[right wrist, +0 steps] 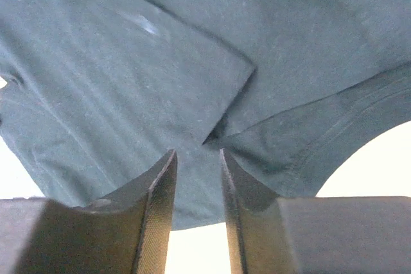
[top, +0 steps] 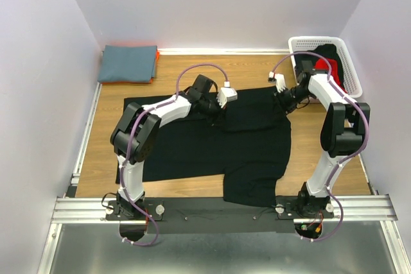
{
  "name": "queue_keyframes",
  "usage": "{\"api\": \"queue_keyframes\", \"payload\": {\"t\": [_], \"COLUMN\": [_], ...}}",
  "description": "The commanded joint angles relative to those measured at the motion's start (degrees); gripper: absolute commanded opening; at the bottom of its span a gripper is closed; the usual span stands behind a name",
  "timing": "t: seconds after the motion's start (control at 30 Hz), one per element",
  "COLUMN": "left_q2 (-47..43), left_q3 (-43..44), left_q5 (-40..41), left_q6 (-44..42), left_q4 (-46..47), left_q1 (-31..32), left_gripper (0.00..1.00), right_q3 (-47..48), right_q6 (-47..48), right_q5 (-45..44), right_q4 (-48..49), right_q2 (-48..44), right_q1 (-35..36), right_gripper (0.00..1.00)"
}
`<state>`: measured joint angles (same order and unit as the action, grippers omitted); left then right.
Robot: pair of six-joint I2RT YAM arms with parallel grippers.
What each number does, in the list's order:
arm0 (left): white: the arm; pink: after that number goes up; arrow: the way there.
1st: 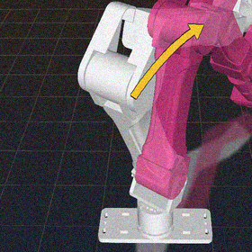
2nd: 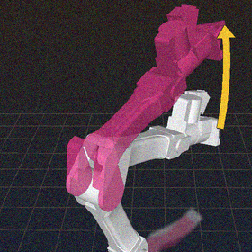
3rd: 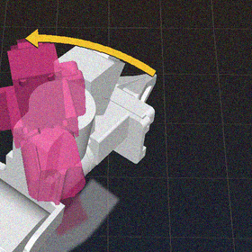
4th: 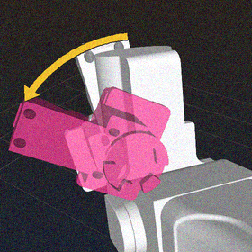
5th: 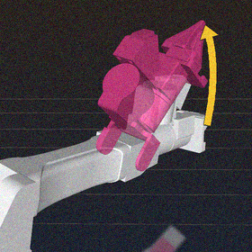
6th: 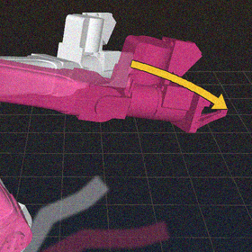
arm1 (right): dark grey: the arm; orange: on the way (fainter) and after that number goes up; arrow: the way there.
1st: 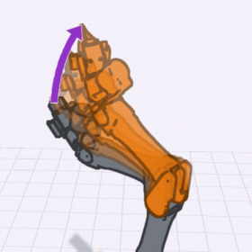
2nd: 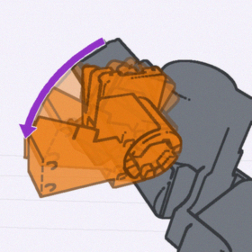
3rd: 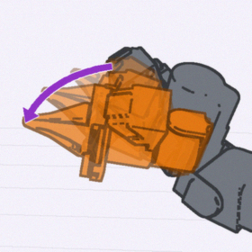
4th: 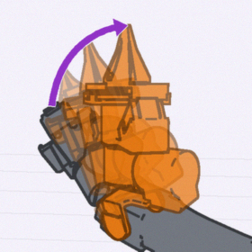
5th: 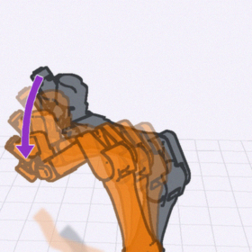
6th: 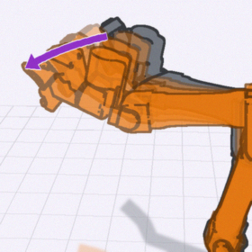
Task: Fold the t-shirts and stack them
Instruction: Fold the tshirt
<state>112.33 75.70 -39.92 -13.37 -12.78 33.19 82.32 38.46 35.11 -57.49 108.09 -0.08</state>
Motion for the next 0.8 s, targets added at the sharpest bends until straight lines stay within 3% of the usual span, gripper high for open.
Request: {"api": "queue_keyframes", "payload": {"t": [0.0, 0.13, 0.3, 0.5, 0.77], "left_q2": [-5.89, -9.23, -12.58, -12.15, -0.99], "left_q3": [-3.27, -4.42, -4.42, -0.39, 9.02], "left_q5": [-5.42, -5.17, -2.98, 9.83, 17.15], "left_q6": [-8.33, -12.2, -7.38, -4.31, -4.83], "left_q4": [-6.82, -10.24, -9.02, -8.32, -13.24], "left_q1": [0.56, 0.21, -11.61, -28.05, -39.07], "left_gripper": [0.34, 0.38, 0.38, 0.38, 0.36], "right_q3": [6.09, 11.36, 18.56, 22.79, 27.54], "right_q6": [4.7, -5.48, -15.85, -19.47, -20.09], "right_q5": [0.92, -1.7, -8.74, -18.93, -28.77], "right_q4": [-6.58, -1.32, 6.34, 10.38, 12.49], "right_q2": [0.45, 3.43, 7.04, 13.18, 21.89], "right_q1": [-0.01, -0.01, -0.01, 3.94, 5.88], "right_gripper": [0.42, 0.42, 0.35, 0.3, 0.3]}}
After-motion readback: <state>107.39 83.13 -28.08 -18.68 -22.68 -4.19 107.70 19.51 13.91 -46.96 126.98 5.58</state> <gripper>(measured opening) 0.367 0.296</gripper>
